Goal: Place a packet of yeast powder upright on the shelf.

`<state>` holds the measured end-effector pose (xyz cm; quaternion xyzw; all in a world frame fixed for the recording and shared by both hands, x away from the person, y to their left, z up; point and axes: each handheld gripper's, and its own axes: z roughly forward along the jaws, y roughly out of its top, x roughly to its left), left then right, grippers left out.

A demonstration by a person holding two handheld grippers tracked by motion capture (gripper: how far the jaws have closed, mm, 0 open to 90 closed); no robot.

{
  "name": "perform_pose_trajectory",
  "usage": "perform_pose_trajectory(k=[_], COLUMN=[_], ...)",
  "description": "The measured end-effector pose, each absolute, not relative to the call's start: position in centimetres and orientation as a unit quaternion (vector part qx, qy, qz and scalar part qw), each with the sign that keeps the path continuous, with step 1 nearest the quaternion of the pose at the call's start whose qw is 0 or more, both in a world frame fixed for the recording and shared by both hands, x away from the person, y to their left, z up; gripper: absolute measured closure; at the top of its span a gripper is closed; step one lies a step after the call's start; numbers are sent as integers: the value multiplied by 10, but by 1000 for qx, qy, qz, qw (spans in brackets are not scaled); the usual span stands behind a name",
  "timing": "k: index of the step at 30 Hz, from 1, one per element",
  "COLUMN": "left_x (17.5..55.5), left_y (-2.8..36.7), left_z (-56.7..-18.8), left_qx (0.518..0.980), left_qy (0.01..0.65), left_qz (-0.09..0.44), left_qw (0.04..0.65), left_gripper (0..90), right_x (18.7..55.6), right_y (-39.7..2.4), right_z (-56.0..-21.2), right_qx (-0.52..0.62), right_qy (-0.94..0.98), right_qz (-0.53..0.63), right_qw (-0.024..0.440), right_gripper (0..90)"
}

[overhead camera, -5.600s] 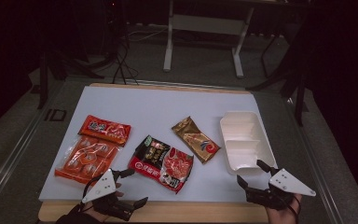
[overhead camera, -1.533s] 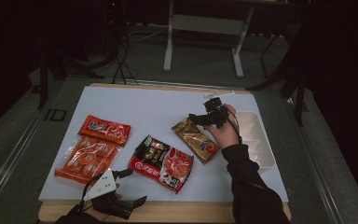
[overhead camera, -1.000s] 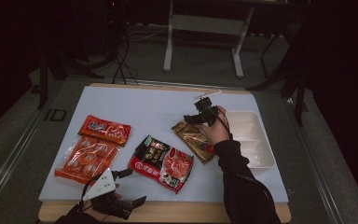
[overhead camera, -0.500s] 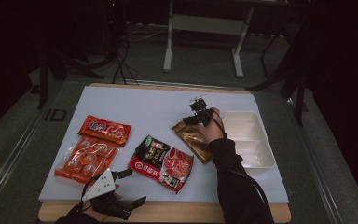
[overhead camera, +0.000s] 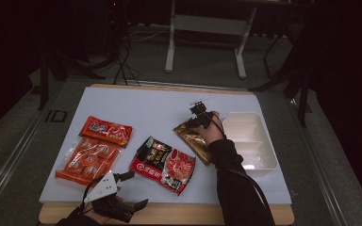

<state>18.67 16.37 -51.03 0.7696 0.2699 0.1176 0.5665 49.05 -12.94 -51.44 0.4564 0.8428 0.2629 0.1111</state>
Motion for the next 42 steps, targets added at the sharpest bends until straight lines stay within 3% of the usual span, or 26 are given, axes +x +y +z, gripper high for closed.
perform_pose_trajectory(k=[7, 12, 14, 17, 42], left_x=[186, 186, 186, 186, 188], left_y=[163, 163, 163, 163, 162], left_z=[-511, -511, -511, -511, -513], left_qx=[773, 773, 773, 773, 776], left_qy=[270, 271, 271, 271, 273], left_qz=[118, 118, 118, 120, 123], left_qw=[562, 561, 562, 561, 556], left_gripper=[25, 25, 25, 25, 25], right_x=[490, 486, 486, 485, 451], right_y=[-126, -119, -118, -116, -145], right_z=[-519, -523, -521, -520, -454], right_qx=[438, 431, 430, 422, 403], right_qy=[857, 864, 865, 870, 849], right_qz=[255, 245, 237, 230, 325], right_qw=[91, 93, 100, 112, 105], right_gripper=[569, 725, 839, 879, 893])
